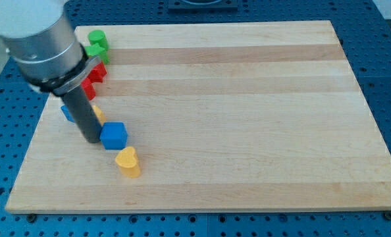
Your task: Push the blue triangle to the right side
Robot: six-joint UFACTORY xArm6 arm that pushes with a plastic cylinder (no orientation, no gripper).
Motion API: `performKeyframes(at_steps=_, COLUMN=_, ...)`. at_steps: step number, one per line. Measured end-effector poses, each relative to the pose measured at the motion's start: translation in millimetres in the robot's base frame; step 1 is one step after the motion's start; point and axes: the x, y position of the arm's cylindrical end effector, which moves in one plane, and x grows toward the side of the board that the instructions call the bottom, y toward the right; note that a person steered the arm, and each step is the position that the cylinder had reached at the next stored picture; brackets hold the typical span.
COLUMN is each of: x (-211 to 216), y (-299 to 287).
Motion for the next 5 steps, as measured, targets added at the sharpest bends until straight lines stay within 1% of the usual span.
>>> performKeyframes(at_steps=1, x=2, y=-3)
performKeyframes(at_steps=2, x=36, y=-60)
performKeyframes(at_steps=3, x=21, y=-121)
performKeyframes(at_steps=4, x=-4, y=-121)
performKeyframes(at_steps=5, x=-40, y=-103)
